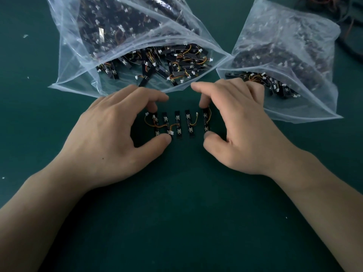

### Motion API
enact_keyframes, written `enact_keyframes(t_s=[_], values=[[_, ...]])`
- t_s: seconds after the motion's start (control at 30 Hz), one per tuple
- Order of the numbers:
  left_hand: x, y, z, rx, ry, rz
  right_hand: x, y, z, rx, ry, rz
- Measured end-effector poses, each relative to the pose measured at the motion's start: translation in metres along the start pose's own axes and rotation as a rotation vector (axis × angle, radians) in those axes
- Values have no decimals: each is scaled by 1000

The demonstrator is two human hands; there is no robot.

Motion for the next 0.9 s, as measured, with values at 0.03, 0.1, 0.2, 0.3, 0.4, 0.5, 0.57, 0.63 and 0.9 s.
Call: enact_keyframes(t_s=[0.03,0.1,0.2,0.3,0.4,0.5,0.57,0.63,0.9], values=[[0,0,0,1,-2,1,0,0,0,7,0,-3],[0,0,0,1,-4,5,0,0,1,26,1,-12],[1,1,1,0,-7,6,0,0,1,55,6,-25],[1,1,2,1,-6,5,0,0,0,72,16,-31],[1,1,2,1,-9,4,-1,0,-1,100,32,-20],[1,1,2,6,-10,14,-2,2,0,135,35,8],[0,1,1,-6,-11,39,-2,2,0,150,30,18],[-1,3,2,-36,-15,103,-2,1,1,156,29,19],[13,8,4,-12,51,367,0,1,2,196,35,55]])
Point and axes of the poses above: each hand's wrist, its own x-axis towards the middle knuckle, its own y-axis out of the back of the hand, z = x × y, the point moved 4 cm from there along x, towards the middle knuckle, and after that the axes turned 12 degrees about x, right-handed, at the moved point
